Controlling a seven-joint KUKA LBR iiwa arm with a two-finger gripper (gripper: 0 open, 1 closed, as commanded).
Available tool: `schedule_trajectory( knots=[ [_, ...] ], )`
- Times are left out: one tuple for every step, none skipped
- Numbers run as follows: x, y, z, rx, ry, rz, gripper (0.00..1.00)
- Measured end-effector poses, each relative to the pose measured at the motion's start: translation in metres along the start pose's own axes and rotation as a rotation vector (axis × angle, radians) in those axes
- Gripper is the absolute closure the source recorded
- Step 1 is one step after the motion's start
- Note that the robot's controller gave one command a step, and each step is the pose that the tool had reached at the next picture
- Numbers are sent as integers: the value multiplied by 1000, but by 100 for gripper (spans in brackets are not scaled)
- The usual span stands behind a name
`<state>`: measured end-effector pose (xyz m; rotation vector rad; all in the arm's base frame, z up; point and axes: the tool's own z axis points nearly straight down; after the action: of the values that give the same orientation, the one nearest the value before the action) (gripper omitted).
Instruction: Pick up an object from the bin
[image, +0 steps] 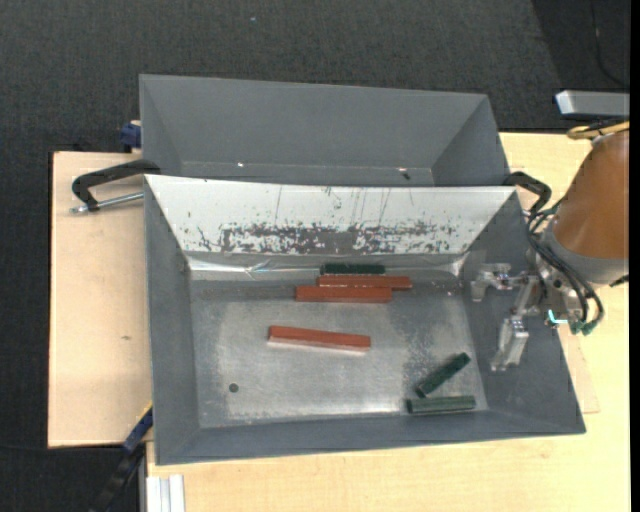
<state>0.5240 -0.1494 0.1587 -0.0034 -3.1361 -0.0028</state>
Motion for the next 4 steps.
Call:
schedule_trajectory(
  knots=[
    [-2, 1, -4, 2, -8, -2, 0],
    [13, 7, 45, 4, -14, -40, 0],
    [11, 43, 88, 1, -6, -205, 100],
    [11, 43, 88, 2, -6, -205, 100]
  ],
)
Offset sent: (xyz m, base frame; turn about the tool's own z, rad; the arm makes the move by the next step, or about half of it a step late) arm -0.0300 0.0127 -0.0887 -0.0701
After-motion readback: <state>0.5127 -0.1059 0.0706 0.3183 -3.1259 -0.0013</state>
